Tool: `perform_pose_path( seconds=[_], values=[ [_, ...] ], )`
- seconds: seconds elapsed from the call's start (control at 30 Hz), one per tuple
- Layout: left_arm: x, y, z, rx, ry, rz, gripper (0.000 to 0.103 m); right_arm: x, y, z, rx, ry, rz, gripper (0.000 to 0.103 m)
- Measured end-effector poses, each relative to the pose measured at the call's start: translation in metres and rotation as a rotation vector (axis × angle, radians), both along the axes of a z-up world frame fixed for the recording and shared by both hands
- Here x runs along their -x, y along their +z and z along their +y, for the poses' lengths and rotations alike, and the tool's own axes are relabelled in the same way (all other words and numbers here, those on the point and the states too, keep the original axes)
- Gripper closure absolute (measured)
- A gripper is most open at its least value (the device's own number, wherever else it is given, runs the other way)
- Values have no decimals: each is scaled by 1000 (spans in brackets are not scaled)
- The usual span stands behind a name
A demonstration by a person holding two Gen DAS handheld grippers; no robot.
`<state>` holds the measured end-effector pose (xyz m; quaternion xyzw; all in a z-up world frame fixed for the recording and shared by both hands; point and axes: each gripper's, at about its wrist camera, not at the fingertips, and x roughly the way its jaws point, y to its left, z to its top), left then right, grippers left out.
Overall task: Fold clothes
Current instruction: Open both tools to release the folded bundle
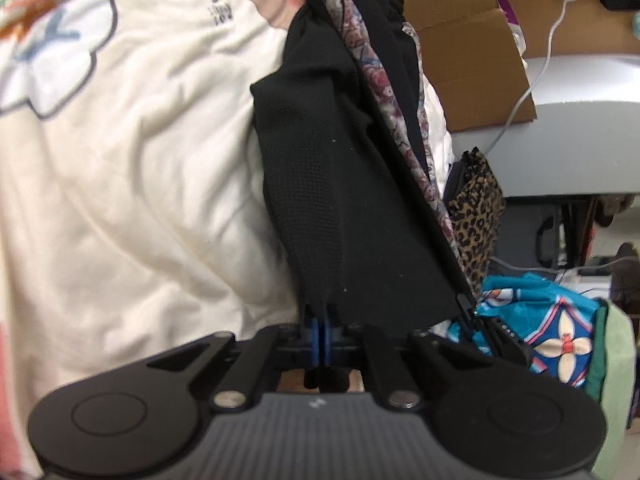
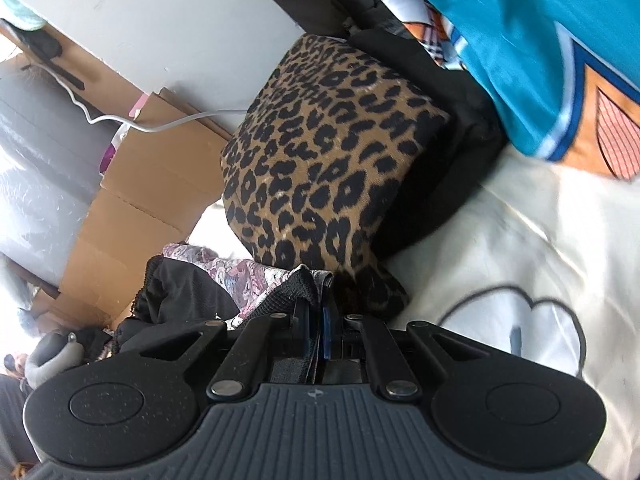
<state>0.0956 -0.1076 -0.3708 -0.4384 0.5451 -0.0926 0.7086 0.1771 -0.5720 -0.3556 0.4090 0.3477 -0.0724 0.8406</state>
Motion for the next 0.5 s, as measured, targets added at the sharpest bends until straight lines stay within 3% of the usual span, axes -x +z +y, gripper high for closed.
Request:
perform_pose_path(
  seconds=[0.37, 0.5],
  values=[
    [-5, 20, 0, -52, -14, 21, 100, 45, -12, 4, -106, -74, 37, 103],
    [-3, 8, 2, -70, -20, 47, 100, 50, -19, 3, -127, -53, 26, 103]
  ],
)
